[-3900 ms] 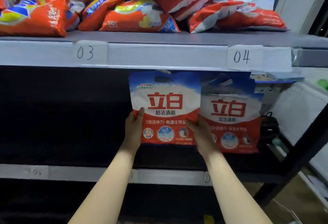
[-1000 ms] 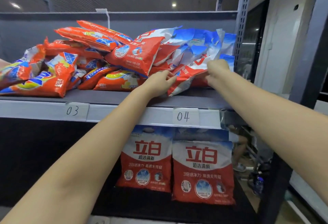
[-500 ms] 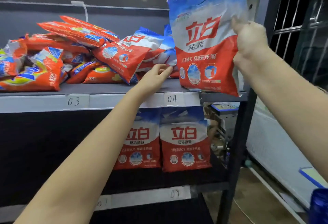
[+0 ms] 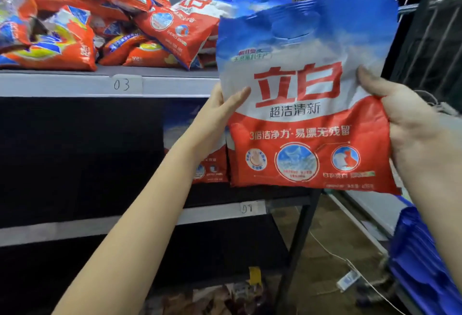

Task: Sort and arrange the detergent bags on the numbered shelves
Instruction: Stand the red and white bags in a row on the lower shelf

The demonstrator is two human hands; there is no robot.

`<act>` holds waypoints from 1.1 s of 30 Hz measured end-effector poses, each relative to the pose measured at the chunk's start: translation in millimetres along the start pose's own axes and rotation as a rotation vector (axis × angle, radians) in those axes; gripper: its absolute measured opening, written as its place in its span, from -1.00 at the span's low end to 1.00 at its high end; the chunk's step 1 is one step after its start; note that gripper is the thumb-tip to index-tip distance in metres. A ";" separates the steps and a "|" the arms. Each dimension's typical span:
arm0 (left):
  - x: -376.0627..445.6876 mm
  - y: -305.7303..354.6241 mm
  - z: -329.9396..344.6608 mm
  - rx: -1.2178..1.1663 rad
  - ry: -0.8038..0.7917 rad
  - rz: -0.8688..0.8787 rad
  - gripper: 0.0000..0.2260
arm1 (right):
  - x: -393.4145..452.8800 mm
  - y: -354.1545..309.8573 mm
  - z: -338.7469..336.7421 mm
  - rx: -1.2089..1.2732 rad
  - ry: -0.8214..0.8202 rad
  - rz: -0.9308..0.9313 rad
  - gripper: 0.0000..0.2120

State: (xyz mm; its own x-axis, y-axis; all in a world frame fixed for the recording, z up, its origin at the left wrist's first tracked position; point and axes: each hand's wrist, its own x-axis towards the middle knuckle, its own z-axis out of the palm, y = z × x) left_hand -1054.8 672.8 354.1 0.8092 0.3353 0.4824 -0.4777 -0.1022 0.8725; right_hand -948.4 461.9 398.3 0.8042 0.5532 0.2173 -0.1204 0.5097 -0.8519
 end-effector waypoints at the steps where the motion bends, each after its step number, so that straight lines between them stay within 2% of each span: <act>1: -11.7 -10.2 -3.7 -0.024 0.004 -0.020 -0.53 | -6.4 15.2 -4.2 0.015 -0.019 0.042 -0.70; 3: -36.3 -33.1 -10.5 -0.082 0.078 -0.112 -0.54 | -17.5 47.6 -10.7 0.021 -0.023 0.114 -0.66; 5: -60.5 -55.1 -14.7 -0.164 0.199 -0.219 -0.58 | -23.5 82.1 -16.2 0.006 -0.016 0.215 -0.73; 6: -71.4 -65.8 -17.1 -0.191 0.268 -0.254 -0.61 | -24.6 98.9 -20.2 -0.005 -0.020 0.264 -0.68; 10: -103.4 -94.9 -30.7 -0.093 0.446 -0.325 -0.76 | -24.4 153.3 -33.9 -0.084 -0.023 0.336 -0.56; 13: -116.4 -108.4 -44.3 -0.011 0.499 -0.315 -0.80 | -21.2 189.5 -47.1 -0.115 -0.091 0.383 -0.37; 14: -119.0 -112.7 -49.6 0.007 0.515 -0.318 -0.80 | -21.3 200.7 -49.2 -0.156 -0.106 0.391 -0.42; 17: -120.9 -126.5 -68.0 0.029 0.581 -0.341 -0.80 | -23.1 235.8 -54.3 -0.347 -0.101 0.374 -0.75; 18: -118.9 -130.8 -74.6 0.040 0.597 -0.349 -0.80 | -23.8 247.2 -55.1 -0.415 -0.115 0.383 -0.78; 21: -104.2 -143.0 -95.7 0.072 0.663 -0.351 -0.80 | -16.1 277.4 -51.3 -0.619 -0.256 0.442 -0.64; 23: -87.4 -148.9 -110.3 0.082 0.705 -0.340 -0.78 | 1.3 291.1 -45.6 -0.717 -0.291 0.421 -0.58; 28: -31.4 -161.5 -143.0 0.023 0.804 -0.348 -0.86 | 72.5 315.2 -26.2 -0.741 -0.238 0.302 -0.61; 33: -2.2 -192.4 -164.9 0.069 0.740 -0.300 -0.81 | 130.5 334.9 -25.9 -0.798 -0.364 0.279 -0.54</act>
State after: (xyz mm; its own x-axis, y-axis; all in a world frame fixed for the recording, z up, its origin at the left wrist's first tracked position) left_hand -1021.0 846.2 172.4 0.4513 0.8895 0.0709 -0.2338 0.0413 0.9714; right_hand -868.7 687.7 129.1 0.5574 0.8299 -0.0240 0.2633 -0.2041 -0.9429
